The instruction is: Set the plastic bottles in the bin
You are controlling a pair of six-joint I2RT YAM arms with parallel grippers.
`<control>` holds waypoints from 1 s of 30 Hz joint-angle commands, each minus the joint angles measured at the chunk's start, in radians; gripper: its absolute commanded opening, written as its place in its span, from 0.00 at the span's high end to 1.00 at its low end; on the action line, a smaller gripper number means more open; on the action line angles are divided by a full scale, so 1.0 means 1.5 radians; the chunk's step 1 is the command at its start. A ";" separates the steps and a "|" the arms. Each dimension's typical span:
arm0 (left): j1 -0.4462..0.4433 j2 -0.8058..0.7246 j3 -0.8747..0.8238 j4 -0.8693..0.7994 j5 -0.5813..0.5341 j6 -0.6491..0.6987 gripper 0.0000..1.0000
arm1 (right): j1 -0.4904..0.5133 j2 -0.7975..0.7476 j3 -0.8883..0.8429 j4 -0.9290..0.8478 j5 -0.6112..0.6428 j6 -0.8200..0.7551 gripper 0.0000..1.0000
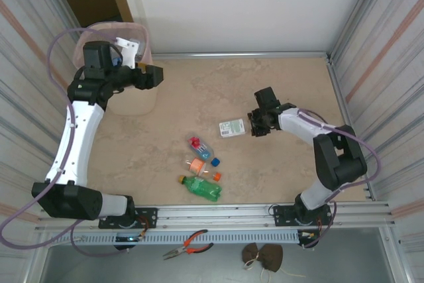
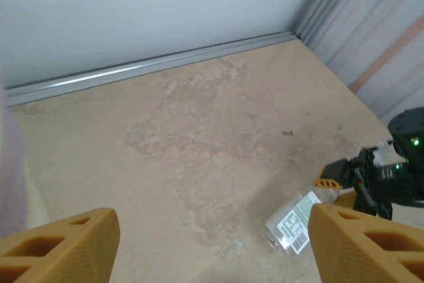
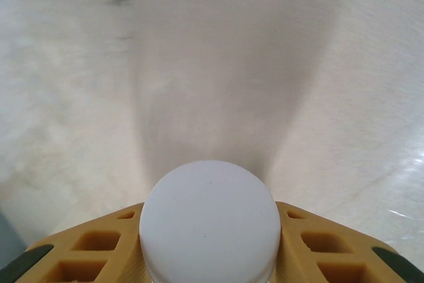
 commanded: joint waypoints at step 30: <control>-0.236 0.038 -0.018 0.137 0.418 0.170 0.07 | 0.053 -0.330 0.115 0.253 -0.462 -1.094 0.94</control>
